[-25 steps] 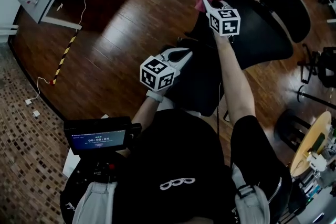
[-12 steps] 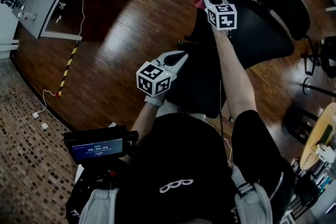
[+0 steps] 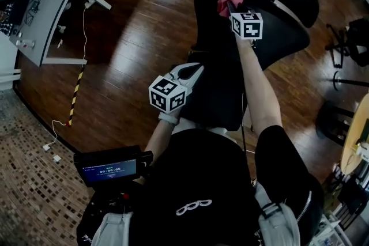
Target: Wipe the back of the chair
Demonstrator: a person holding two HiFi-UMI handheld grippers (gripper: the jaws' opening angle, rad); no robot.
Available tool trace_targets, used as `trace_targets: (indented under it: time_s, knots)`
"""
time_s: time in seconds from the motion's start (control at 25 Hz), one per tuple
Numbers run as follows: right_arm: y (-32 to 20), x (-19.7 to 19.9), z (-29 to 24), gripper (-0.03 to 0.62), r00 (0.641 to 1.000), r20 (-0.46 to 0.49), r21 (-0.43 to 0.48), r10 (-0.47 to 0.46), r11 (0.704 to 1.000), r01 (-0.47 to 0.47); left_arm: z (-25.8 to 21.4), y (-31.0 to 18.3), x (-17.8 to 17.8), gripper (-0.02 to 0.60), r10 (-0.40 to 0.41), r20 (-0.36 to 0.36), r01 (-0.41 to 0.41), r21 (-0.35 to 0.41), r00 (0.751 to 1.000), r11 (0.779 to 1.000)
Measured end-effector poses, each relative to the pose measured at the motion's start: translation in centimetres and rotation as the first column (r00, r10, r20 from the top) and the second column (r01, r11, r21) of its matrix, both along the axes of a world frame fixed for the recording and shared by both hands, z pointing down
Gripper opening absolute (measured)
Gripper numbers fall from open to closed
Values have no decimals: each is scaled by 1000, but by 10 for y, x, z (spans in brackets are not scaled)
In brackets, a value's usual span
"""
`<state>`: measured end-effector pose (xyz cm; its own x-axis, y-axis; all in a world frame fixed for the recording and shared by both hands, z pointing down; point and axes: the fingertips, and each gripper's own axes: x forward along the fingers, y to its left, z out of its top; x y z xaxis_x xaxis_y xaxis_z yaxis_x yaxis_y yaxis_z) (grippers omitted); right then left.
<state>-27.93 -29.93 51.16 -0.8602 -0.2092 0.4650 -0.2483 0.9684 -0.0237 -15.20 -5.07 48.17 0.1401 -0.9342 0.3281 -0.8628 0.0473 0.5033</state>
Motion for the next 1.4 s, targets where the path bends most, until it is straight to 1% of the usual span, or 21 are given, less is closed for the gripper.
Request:
trace_targets:
  time_s: [0.16,0.36,0.6,0.88,1.08,1.4]
  knots:
    - [-37,47,-2,41,998,5,-1,63,998,-63,-2,-16,25,-8,27,10,-27,1,1000,1000]
    - [-66,84,-3,42,992,2,7,130,992,-130,-2,-23,35,-6,59,12,-59,3,998,998]
    - [-115,161,-4,43,982,3,17,190,982,-191,-4,-55,87,-8,101,19,-101,5,995,995]
    - [-150,235,-6,43,965,2,35,262,964,-262,-5,-70,125,-8,126,20,-126,6,992,992]
    - [-167,269,-11,43,954,1,50,300,953,-300,-9,-81,141,-8,146,21,-147,14,989,989]
    - [-180,304,-15,43,935,-20,77,353,933,-350,-15,-87,151,-6,158,21,-159,18,987,987]
